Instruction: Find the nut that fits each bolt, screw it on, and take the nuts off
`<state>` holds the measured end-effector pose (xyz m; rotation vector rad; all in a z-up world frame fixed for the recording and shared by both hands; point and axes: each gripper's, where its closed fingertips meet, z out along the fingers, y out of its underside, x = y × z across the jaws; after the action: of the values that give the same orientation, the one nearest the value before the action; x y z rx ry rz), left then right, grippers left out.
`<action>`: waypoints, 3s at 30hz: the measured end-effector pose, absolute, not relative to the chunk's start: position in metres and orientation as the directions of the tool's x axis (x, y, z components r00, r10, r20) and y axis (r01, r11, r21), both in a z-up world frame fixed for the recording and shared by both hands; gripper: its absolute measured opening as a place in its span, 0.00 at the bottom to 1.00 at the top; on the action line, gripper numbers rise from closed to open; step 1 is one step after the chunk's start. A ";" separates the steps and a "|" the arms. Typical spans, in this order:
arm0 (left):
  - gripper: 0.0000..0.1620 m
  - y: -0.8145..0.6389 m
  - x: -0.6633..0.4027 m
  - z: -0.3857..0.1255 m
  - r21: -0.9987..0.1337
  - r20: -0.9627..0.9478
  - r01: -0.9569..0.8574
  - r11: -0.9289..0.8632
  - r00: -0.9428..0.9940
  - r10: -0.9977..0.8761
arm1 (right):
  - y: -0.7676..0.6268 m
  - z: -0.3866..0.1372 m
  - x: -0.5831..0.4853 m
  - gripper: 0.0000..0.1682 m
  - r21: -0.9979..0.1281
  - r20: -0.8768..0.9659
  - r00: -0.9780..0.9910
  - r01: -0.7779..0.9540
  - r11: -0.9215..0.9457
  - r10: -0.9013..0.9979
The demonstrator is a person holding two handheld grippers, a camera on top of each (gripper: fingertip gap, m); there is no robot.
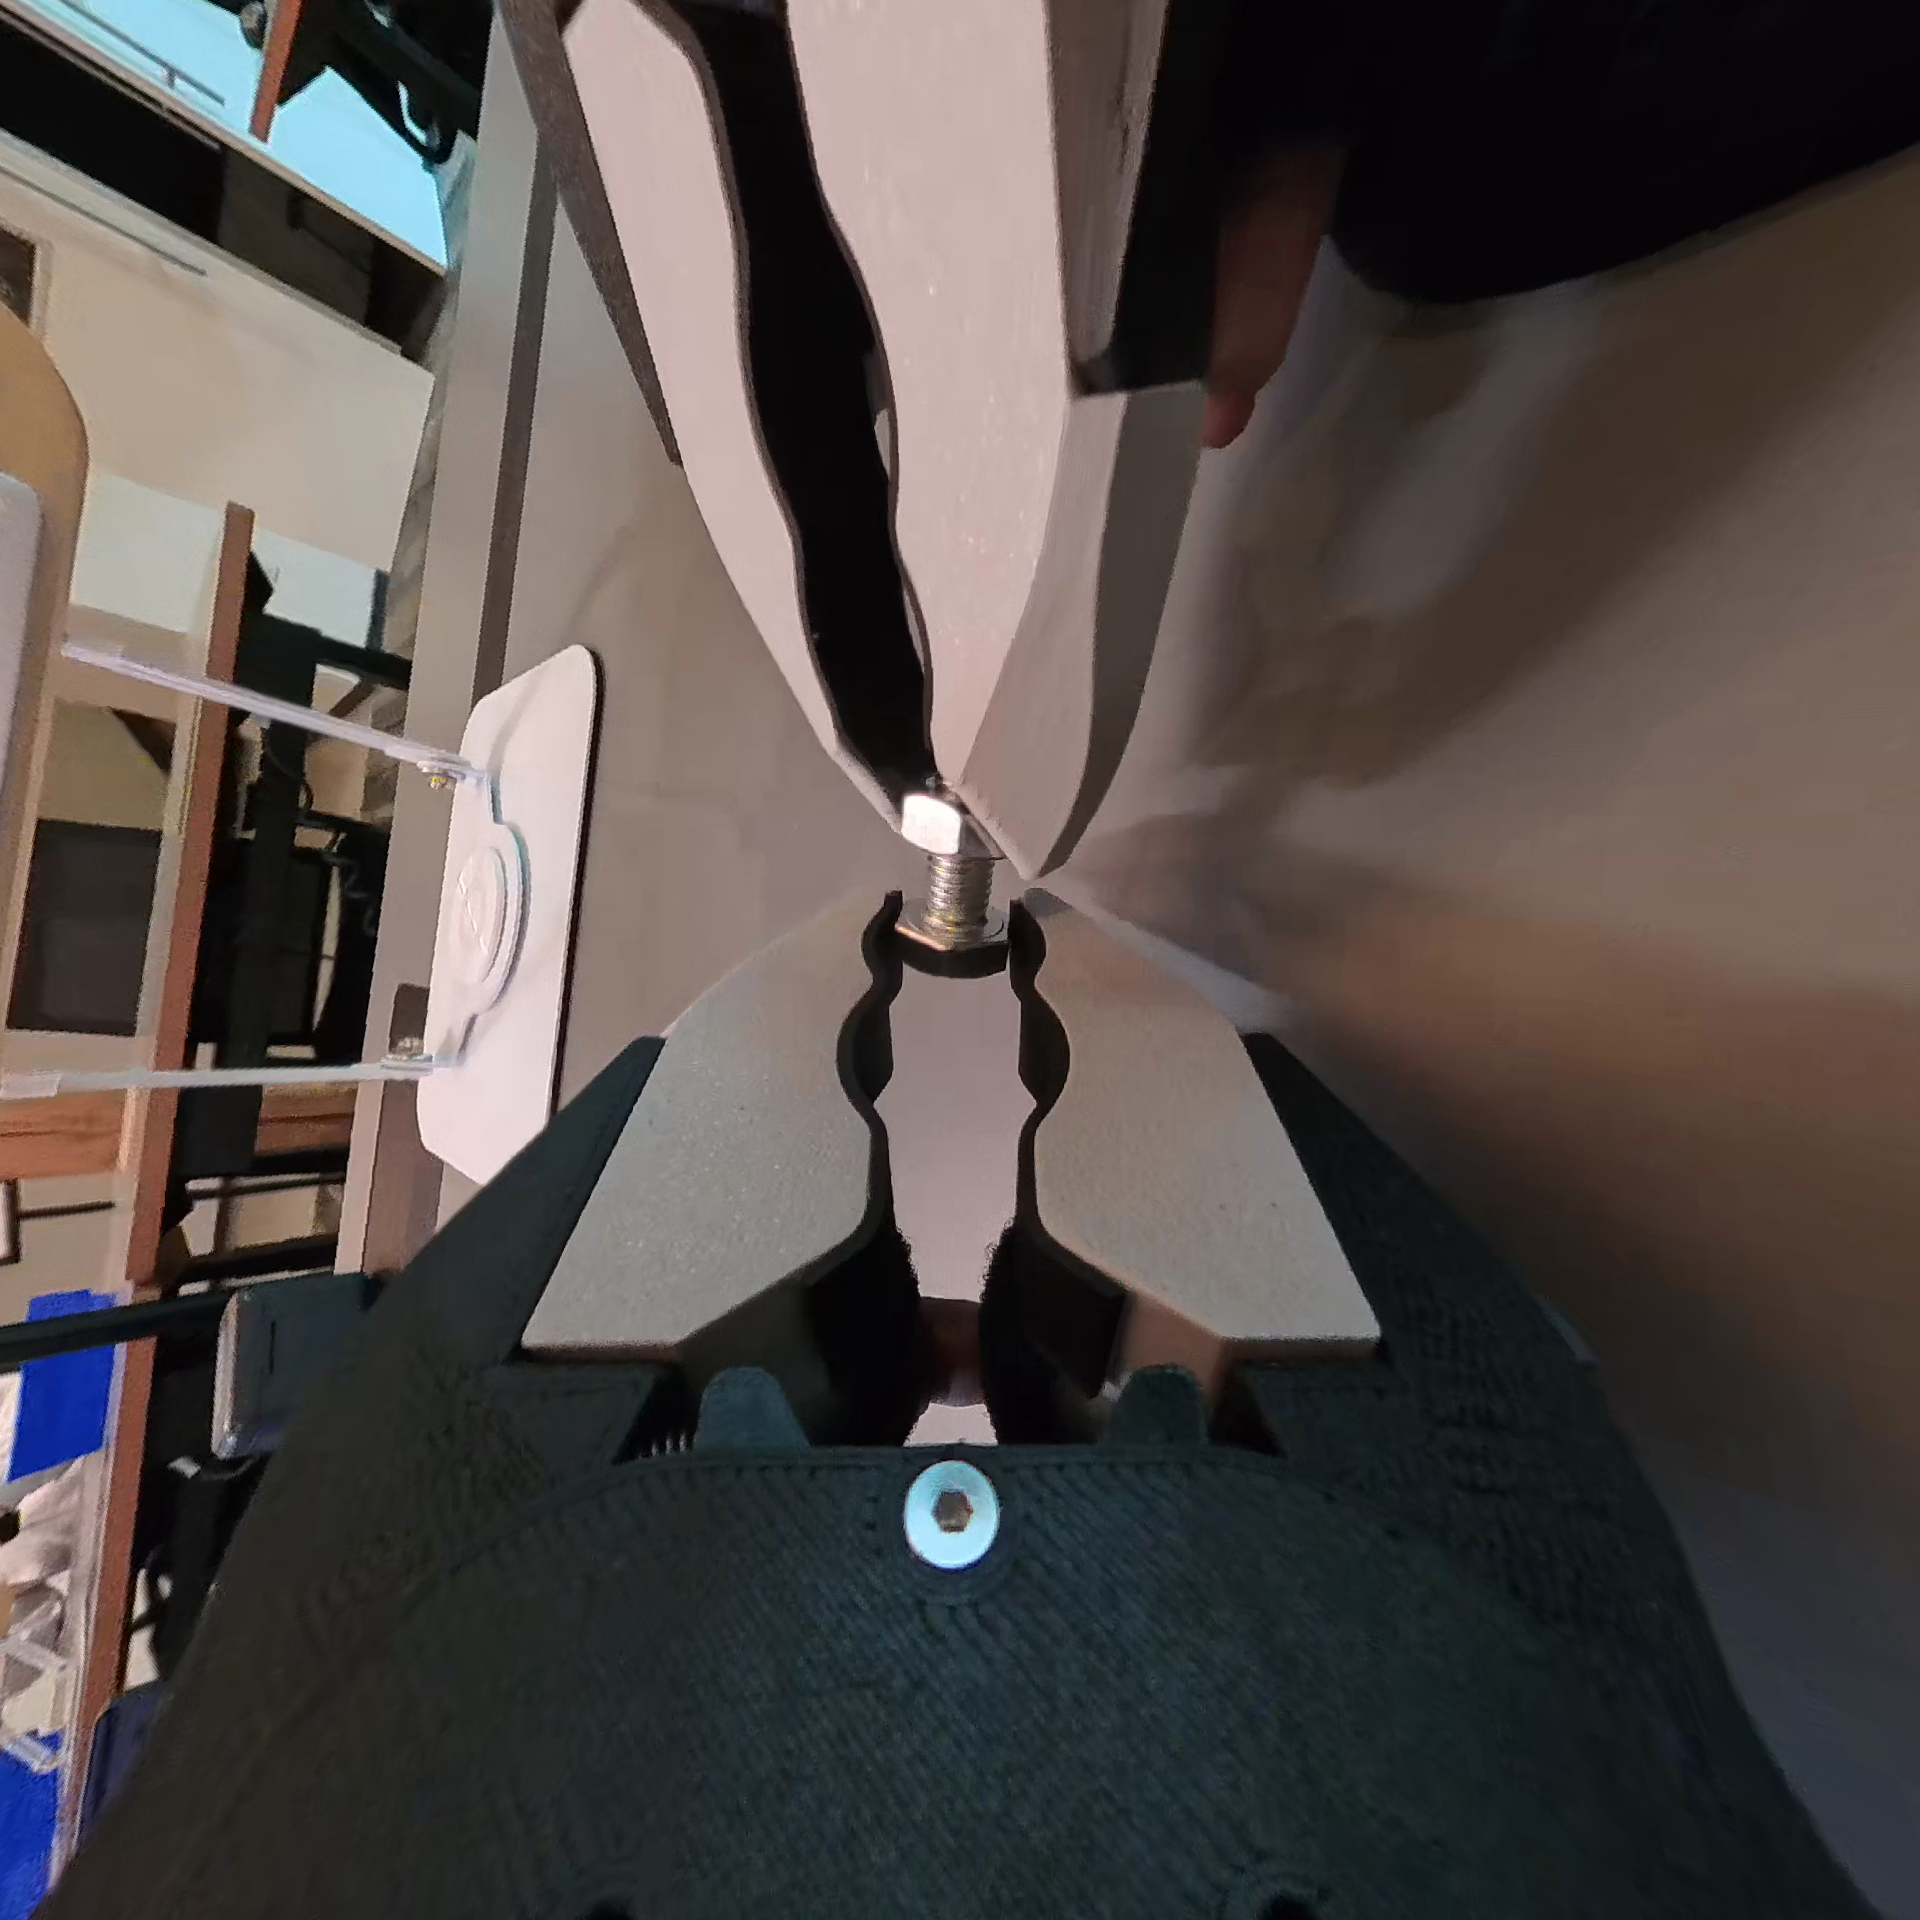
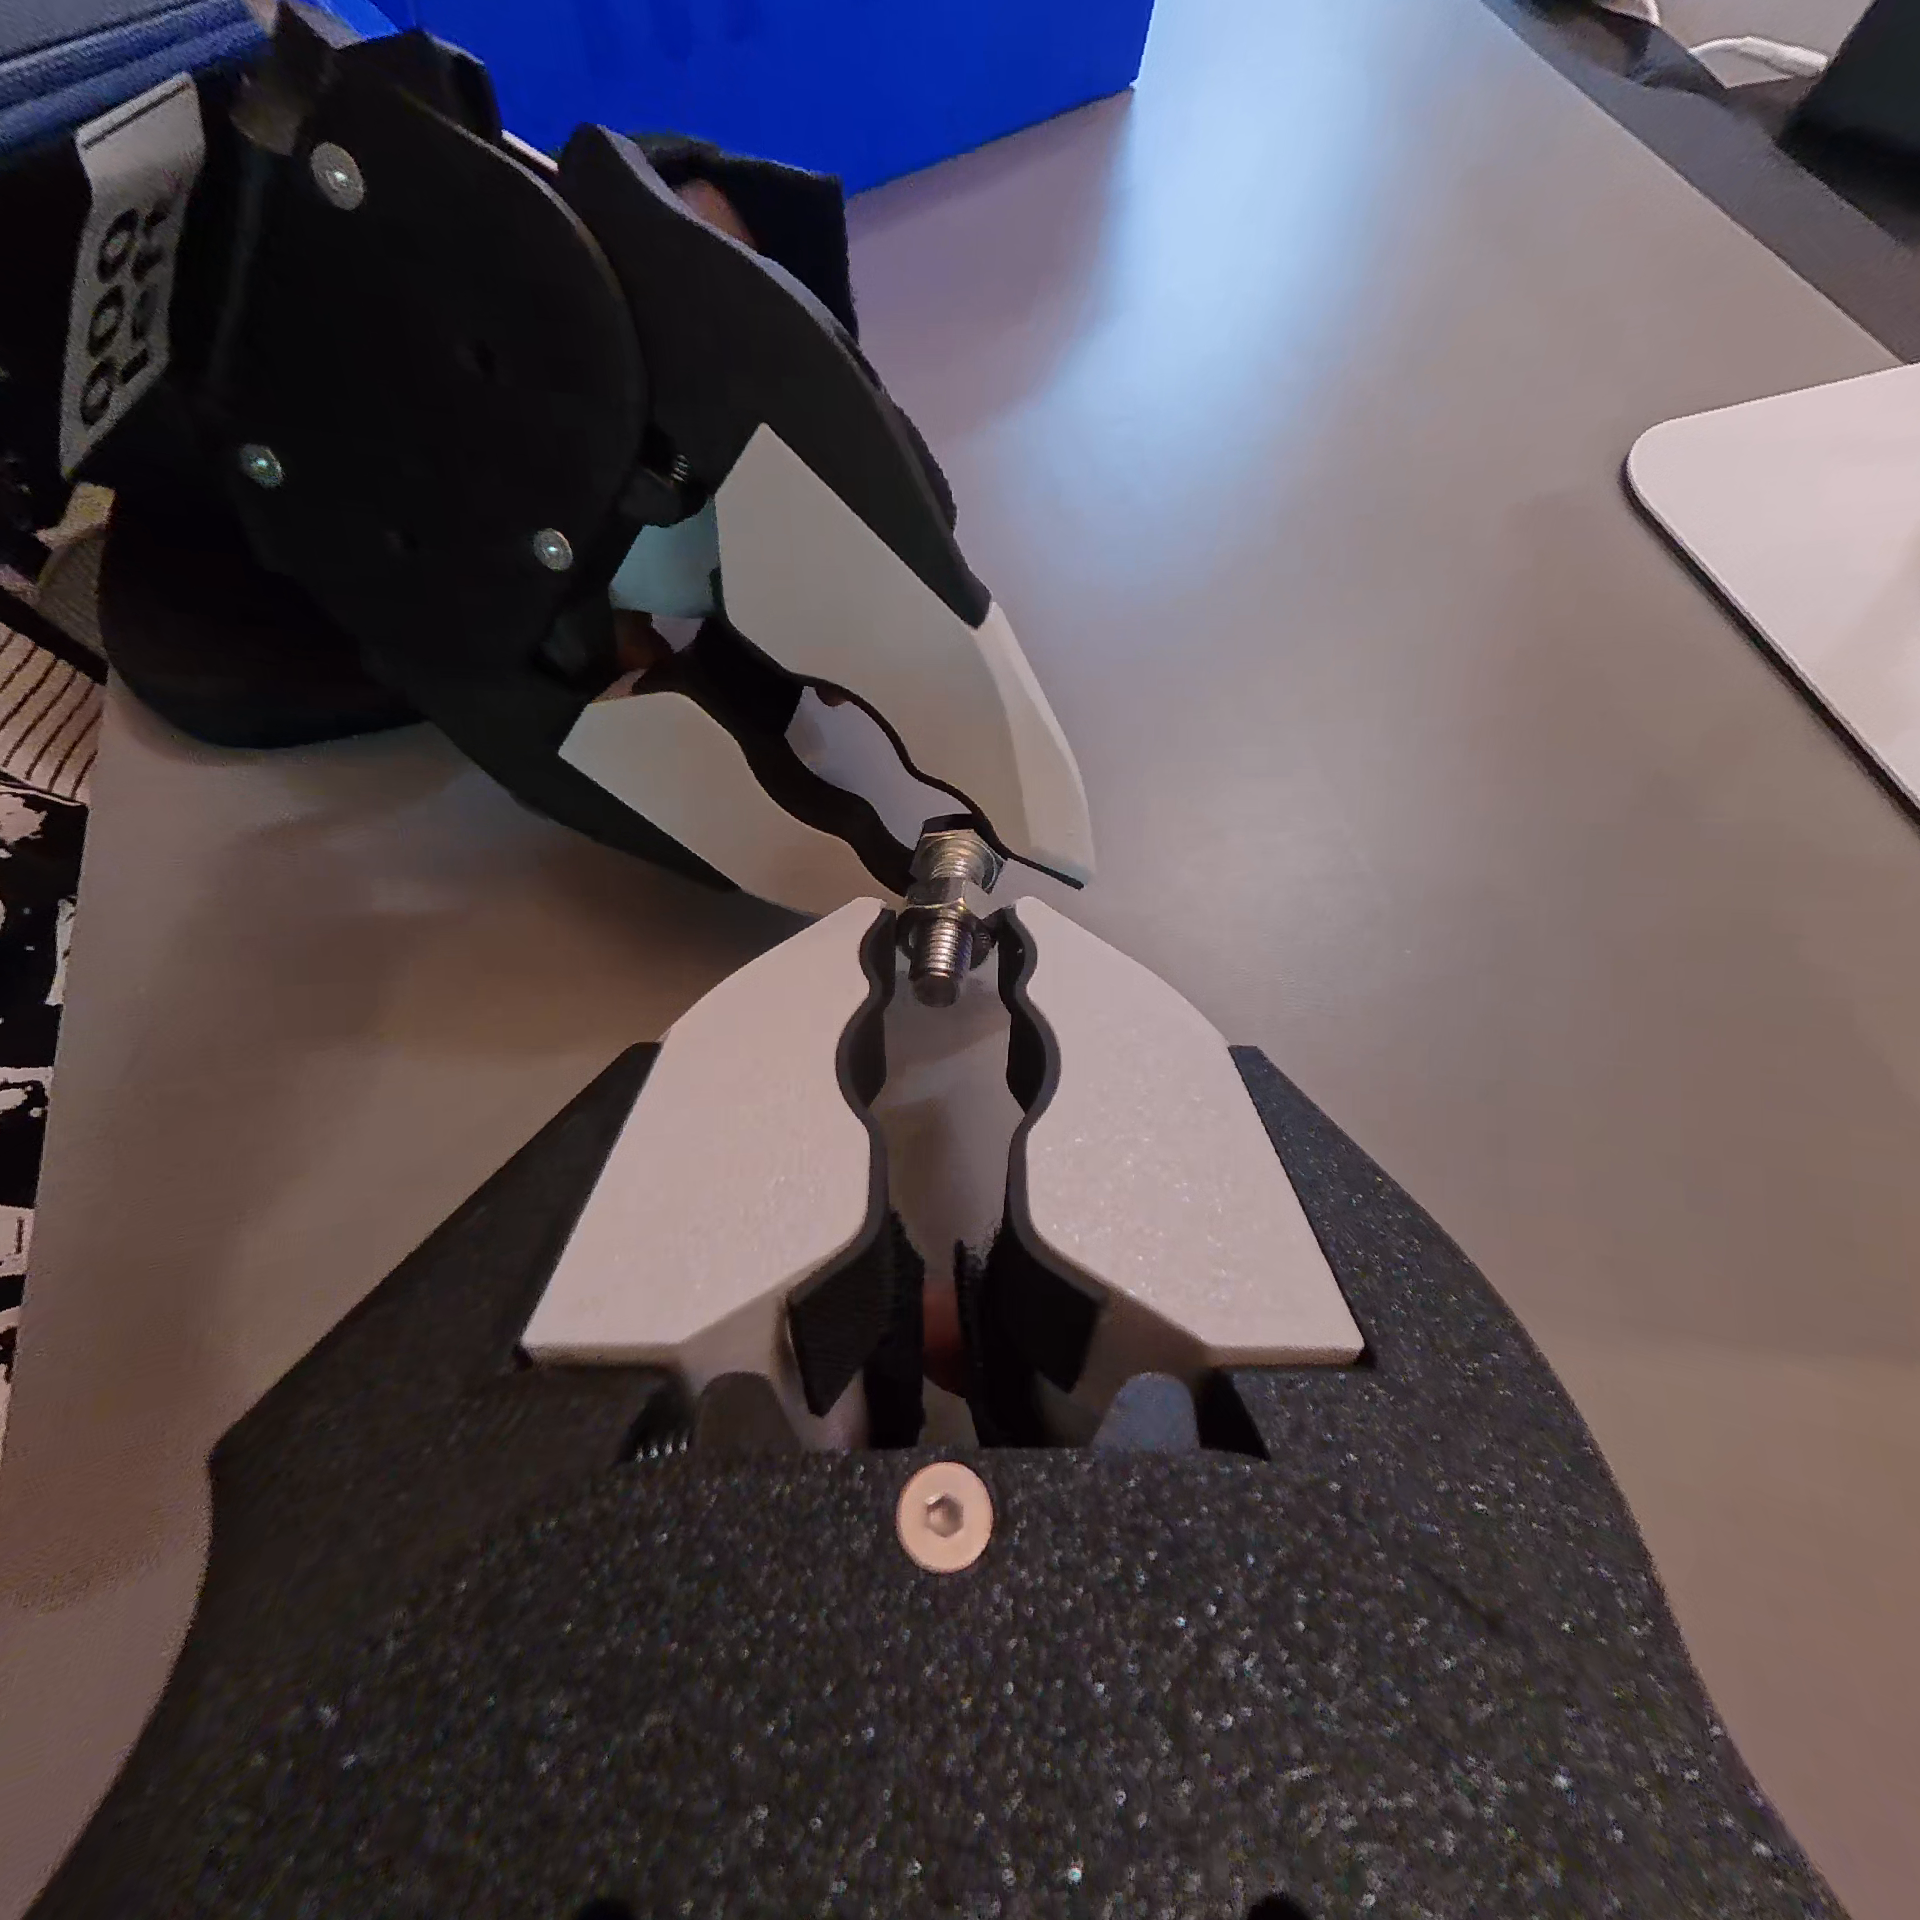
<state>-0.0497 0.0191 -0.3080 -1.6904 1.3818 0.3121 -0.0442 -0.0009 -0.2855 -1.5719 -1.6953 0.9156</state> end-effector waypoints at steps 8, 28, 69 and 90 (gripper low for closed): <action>0.13 0.024 -0.054 -0.309 -0.413 -0.727 -0.911 -0.004 0.332 -0.601 | -0.001 -0.286 -0.047 0.11 -0.832 0.008 -0.066 0.553 0.043 0.998; 0.09 -0.010 -0.008 -0.234 -0.950 0.292 0.024 -0.312 0.423 -0.857 | -0.006 -0.205 -0.055 0.44 -0.993 -0.118 -0.119 0.027 -0.116 0.986; 0.09 -0.016 -0.018 -0.223 -0.964 0.264 0.062 -0.260 0.380 -0.887 | -0.001 -0.185 -0.039 0.05 -0.968 -0.217 -0.179 -0.088 -0.236 0.960; 0.09 -0.014 -0.020 -0.224 -0.970 0.237 0.041 -0.241 0.404 -0.884 | 0.007 -0.189 -0.038 0.03 -0.978 -0.192 -0.115 -0.065 -0.200 0.975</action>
<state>-0.0199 -0.0144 -0.2237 -1.5624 0.7720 -1.0542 -0.0384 0.0068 -0.1891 -1.2421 -1.1306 1.4707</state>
